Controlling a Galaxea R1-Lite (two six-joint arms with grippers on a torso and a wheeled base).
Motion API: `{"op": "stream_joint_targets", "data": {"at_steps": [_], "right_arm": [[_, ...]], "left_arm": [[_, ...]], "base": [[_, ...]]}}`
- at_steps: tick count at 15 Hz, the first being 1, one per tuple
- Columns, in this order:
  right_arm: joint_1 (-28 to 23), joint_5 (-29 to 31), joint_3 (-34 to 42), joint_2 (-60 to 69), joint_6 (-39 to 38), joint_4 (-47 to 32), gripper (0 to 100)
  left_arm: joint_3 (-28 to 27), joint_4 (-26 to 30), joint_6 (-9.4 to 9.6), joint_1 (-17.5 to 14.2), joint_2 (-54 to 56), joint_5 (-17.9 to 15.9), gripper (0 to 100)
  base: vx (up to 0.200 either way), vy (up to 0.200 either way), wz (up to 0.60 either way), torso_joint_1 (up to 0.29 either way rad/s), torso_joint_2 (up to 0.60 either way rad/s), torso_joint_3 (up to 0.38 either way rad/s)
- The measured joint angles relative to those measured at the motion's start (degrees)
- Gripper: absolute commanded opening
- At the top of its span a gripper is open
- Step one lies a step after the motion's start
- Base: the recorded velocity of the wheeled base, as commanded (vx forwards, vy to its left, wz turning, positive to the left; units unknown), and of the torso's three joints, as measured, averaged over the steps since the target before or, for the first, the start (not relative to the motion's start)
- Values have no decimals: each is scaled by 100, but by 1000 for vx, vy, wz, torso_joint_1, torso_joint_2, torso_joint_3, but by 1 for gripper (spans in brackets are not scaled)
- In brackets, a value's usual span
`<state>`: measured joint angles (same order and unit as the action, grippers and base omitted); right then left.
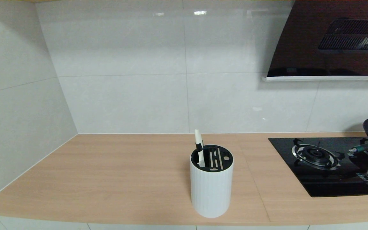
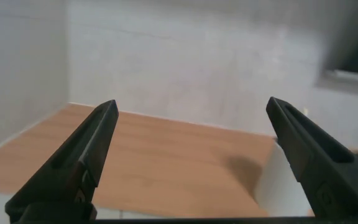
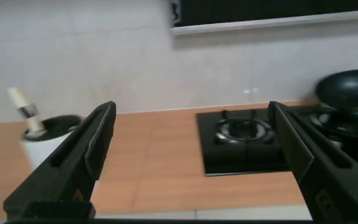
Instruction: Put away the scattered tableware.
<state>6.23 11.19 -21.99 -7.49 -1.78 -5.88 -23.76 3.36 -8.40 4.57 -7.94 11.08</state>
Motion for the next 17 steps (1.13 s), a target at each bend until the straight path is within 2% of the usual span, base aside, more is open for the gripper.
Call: {"op": "stream_joint_targets", "data": {"at_steps": [3,5,7,8,9,11,13,14,17], "right_arm": [[-397,-279,367,357,17,-28,100],[-574,-332,839,564,15,-17,100],[-634,-347,1491,663,11,364,100],[-644,-406,1803,686,6,806,100],[-650,-523,2010,705,39,880,100],[-653,-945,2139,724,590,621,100],[-650,-1030,2166,730,646,630,100],[-650,-1030,2172,733,613,623,100],[-650,-1030,2188,739,429,614,100]], "left_arm": [[469,0,26,-310,456,-28,100],[918,-22,49,-405,653,107,100],[1467,-176,116,-436,753,117,100],[1779,-315,233,-441,775,107,100],[2070,-451,449,-441,786,73,100],[2297,-503,690,-446,796,-550,100],[2358,-346,990,-441,801,-1170,100],[2365,-327,1063,-435,780,-1228,100],[2374,-325,1063,-424,778,-1236,100]], "base": [[0,0,0,0,0,0],[0,0,0,0,0,0],[0,0,0,0,0,0],[0,0,0,0,0,0],[0,0,0,0,0,0],[0,0,0,0,0,0],[0,0,0,0,0,0],[0,0,0,0,0,0],[0,0,0,0,0,0]]}}
